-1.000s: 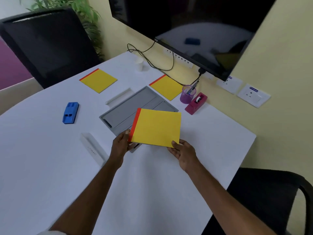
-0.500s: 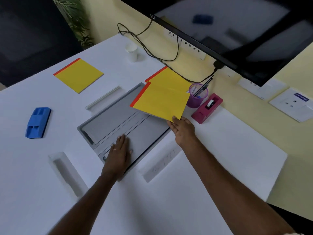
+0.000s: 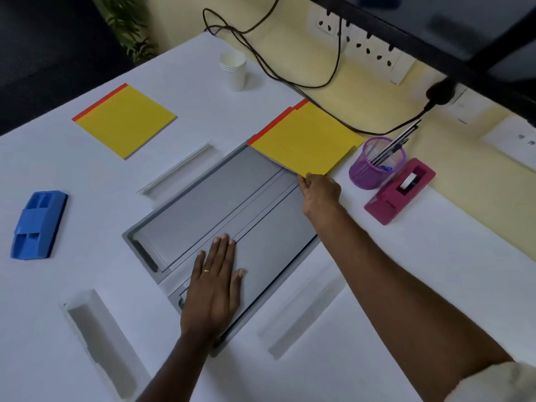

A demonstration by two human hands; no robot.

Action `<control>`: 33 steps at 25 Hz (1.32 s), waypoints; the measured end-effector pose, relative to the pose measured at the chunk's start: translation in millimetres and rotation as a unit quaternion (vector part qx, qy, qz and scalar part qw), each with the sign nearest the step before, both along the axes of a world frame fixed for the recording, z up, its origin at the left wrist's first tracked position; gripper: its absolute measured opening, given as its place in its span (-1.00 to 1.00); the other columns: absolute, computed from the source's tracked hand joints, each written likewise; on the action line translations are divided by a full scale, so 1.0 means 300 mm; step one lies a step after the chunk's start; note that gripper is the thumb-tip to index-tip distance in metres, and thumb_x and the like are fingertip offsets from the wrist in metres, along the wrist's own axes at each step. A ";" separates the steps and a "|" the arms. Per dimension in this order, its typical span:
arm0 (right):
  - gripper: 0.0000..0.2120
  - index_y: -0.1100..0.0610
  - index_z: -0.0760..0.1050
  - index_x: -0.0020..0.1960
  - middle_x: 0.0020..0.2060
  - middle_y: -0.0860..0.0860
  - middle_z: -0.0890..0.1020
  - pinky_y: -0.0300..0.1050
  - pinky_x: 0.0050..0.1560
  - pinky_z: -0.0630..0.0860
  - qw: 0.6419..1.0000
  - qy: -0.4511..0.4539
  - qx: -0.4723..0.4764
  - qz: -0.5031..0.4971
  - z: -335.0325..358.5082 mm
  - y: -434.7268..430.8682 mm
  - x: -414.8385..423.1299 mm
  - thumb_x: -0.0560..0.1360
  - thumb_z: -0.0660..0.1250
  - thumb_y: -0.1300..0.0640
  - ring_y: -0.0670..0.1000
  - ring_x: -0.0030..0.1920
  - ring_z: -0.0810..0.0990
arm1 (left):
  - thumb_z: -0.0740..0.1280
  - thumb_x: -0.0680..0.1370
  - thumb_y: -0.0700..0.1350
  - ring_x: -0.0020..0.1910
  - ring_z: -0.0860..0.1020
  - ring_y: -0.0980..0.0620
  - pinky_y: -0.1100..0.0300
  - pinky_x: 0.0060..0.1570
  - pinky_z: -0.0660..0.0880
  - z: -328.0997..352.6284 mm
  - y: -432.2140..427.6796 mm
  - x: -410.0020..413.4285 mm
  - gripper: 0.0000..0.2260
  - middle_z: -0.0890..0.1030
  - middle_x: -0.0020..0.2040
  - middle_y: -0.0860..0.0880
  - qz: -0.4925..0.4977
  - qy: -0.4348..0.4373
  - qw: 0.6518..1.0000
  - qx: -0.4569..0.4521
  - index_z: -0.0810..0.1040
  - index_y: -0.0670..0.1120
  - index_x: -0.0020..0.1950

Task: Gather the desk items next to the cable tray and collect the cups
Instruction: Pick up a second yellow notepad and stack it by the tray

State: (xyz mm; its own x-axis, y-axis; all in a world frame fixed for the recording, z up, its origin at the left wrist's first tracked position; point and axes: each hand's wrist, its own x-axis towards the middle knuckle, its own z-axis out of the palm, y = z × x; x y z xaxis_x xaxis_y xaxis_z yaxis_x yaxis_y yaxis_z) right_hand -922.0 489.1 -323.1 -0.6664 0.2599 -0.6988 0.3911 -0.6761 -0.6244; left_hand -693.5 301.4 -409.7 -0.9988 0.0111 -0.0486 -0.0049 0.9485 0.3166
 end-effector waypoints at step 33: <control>-0.52 -0.08 0.12 0.58 0.61 0.01 0.10 0.53 0.43 0.06 0.376 0.170 0.741 0.529 -0.152 0.088 -0.290 0.68 0.09 0.06 0.19 0.61 0.02 | -0.02 0.71 0.17 0.66 -0.06 0.11 -0.05 0.61 0.05 -0.004 -0.003 0.001 -0.44 0.04 0.68 0.05 0.014 -0.002 1.000 0.012 0.02 0.00 0.67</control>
State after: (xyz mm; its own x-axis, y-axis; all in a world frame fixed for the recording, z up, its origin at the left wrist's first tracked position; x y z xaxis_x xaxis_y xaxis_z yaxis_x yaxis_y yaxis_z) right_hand -1009.0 515.5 -368.7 -0.9304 -0.3404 -0.1357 -0.3214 0.9360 -0.1437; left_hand -693.3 300.5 -410.8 -0.9984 -0.0166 -0.0533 -0.0337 0.9401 0.3392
